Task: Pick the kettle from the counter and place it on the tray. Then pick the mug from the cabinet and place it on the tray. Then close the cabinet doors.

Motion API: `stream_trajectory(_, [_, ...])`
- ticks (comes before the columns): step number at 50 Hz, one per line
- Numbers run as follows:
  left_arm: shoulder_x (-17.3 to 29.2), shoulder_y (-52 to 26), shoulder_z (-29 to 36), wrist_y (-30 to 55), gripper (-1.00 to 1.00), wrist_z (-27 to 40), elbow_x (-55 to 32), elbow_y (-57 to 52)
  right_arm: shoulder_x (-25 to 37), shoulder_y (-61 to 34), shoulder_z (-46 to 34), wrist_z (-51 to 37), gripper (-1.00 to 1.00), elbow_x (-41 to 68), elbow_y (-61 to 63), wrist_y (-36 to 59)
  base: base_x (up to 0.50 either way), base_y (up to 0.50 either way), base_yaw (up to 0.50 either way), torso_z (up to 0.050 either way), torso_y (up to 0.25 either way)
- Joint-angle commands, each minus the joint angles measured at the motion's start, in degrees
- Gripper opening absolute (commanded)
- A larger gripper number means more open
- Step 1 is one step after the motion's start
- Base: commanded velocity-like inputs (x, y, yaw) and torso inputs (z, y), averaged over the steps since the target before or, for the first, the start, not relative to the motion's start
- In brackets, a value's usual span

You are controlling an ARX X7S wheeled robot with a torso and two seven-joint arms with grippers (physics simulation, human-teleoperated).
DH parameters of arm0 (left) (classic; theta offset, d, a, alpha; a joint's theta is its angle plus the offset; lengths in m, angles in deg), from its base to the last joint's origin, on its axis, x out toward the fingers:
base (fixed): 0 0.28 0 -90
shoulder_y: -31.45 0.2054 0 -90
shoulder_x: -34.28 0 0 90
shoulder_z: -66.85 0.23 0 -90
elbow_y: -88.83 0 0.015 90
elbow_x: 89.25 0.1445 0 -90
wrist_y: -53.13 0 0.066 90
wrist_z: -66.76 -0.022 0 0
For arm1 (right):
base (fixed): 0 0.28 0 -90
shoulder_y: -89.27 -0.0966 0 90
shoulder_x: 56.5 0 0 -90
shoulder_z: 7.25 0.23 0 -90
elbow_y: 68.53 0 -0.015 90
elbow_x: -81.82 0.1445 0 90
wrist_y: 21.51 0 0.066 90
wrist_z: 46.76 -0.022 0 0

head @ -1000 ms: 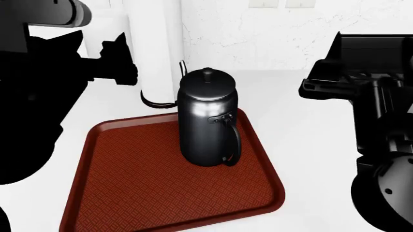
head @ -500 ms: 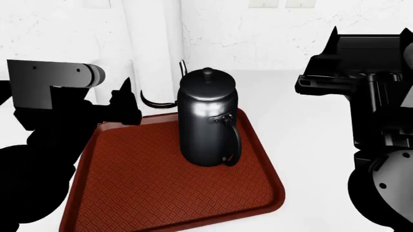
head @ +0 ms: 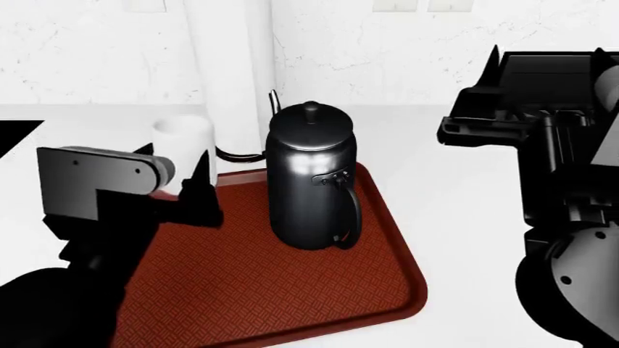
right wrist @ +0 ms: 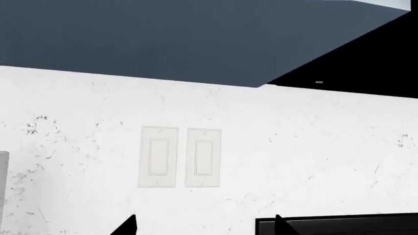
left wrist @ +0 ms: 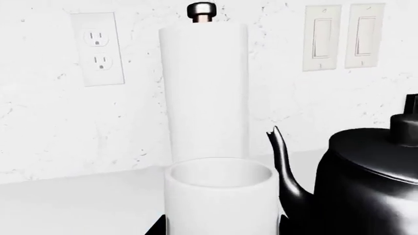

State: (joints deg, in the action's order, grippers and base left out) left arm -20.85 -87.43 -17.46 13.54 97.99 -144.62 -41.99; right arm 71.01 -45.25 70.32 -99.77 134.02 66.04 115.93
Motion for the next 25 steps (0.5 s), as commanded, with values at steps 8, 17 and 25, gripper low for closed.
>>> stream_trajectory(8, [-0.35, 6.44, 1.2, -7.19, -1.0, -4.47, 5.18, 0.48, 0.03, 0.06, -0.36, 0.05, 1.0, 0.04, -0.01, -0.3, 0.0, 0.0, 0.0, 0.0, 0.0])
stream_trajectory(17, [-0.74, 8.42, 1.92, -9.04, -1.0, -5.65, 6.52, 1.29, 0.19, 0.3, -0.58, 0.25, 1.0, -0.34, 0.02, -0.72, 0.0, 0.0, 0.0, 0.002, 0.0])
stream_trajectory(25, [-0.72, 10.04, 2.69, -10.02, -1.0, -6.11, 7.88, 1.91, 0.21, 0.25, -0.57, 0.14, 1.0, -0.22, 0.02, -0.81, 0.0, 0.0, 0.0, 0.0, 0.001])
